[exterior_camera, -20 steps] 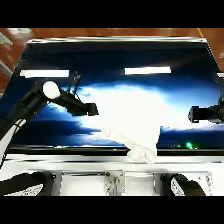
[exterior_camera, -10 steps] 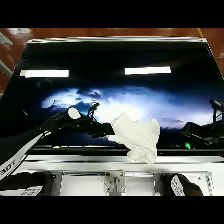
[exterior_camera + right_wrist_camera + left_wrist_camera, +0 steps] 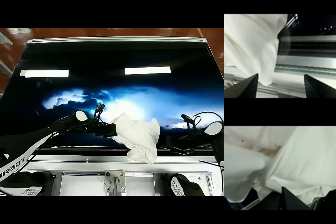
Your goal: Fold the shirts.
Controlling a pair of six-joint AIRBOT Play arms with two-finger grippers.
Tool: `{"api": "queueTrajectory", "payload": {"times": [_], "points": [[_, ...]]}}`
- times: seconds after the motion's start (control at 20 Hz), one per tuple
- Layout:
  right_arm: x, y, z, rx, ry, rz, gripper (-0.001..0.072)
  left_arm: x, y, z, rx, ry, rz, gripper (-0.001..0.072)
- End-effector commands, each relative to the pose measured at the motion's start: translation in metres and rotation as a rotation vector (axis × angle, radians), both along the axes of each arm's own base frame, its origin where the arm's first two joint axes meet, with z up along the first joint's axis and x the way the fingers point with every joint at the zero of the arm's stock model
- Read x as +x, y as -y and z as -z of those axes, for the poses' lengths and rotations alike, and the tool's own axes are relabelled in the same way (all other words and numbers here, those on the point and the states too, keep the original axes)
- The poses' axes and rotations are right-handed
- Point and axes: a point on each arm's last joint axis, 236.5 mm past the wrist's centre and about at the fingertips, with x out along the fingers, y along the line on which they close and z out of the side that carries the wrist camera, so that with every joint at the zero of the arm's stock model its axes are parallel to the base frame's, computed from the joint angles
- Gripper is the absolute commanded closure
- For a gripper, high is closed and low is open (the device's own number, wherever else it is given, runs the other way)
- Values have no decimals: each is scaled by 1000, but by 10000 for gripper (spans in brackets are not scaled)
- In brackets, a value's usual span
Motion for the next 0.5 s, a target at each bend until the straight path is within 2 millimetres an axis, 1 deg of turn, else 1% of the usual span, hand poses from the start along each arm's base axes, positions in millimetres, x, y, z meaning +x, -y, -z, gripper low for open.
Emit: {"api": "queueTrajectory", "payload": {"times": [0.0, 0.05, 0.1, 0.15, 0.25, 0.3, 0.35, 0.4, 0.45], "points": [[-5, -35, 17, 59, 8, -43, 25, -1, 8, -12, -35, 24, 48, 672], [-4, -50, 18, 91, 23, -57, 25, -1, 10, -15, -40, 25, 53, 672], [-3, -59, 20, 101, 38, -76, 25, 0, 11, -17, -44, 28, 54, 672], [-2, -65, 24, 91, 50, -90, 25, 1, 12, -18, -47, 33, 54, 672], [5, -68, 31, 41, 72, -73, 27, 3, 13, -24, -58, 64, 75, 672], [9, -67, 34, 13, 81, -51, 51, 5, 13, -29, -66, 77, 75, 672], [11, -68, 35, -1, 84, -37, 320, 10, 12, -36, -75, 95, 71, 672], [12, -70, 35, -1, 84, -29, 511, 19, 9, -44, -85, 115, 54, 672], [12, -72, 34, 10, 82, -23, 632, 29, 4, -53, -96, 136, 32, 672]]}}
